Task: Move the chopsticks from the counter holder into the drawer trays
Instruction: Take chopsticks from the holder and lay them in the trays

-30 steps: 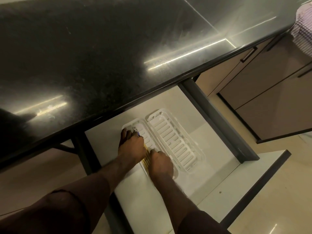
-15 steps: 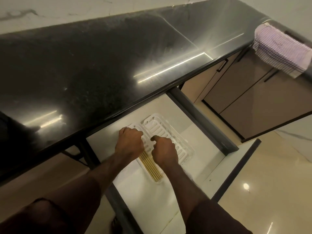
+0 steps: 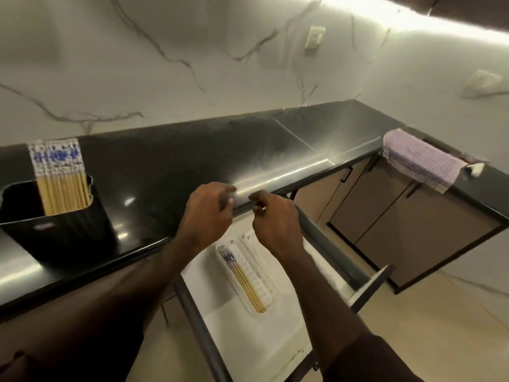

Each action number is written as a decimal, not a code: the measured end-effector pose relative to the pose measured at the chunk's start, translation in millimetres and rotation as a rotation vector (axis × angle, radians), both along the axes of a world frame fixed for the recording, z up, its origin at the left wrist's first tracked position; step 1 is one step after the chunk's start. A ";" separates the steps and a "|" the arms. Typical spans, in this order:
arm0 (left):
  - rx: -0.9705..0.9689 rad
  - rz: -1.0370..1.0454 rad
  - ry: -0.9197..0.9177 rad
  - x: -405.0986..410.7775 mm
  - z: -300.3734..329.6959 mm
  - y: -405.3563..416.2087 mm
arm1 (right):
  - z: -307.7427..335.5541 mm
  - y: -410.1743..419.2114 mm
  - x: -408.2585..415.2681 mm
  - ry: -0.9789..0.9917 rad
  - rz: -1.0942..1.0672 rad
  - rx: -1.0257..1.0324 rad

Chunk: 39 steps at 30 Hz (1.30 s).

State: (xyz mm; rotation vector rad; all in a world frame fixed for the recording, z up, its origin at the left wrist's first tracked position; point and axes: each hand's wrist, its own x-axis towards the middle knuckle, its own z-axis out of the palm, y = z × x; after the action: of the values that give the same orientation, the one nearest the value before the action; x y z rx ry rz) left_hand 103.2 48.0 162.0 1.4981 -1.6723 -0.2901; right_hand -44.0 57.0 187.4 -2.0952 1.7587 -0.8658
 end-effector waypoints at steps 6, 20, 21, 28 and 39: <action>-0.181 0.140 0.021 59.9 57.6 34.7 | 54.9 9.1 59.2 -0.003 0.153 -0.222; -0.188 0.333 0.050 294.3 58.4 12.5 | 55.5 -42.3 294.4 0.001 0.357 -0.192; -0.165 0.334 0.043 311.7 55.4 6.7 | 52.0 -47.7 312.9 -0.003 0.368 -0.170; -0.034 0.262 -0.007 385.5 25.5 -29.8 | 14.0 -70.8 387.4 -0.001 0.367 -0.021; 0.120 0.174 0.174 403.0 -14.5 -57.0 | -26.2 -82.0 409.6 0.051 0.283 0.115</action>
State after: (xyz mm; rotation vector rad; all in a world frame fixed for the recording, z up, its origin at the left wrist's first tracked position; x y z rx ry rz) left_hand 506.1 -9.0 147.4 1.6463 -1.3993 -0.4196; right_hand 365.6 -25.0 161.2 -2.2343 1.4481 -0.6228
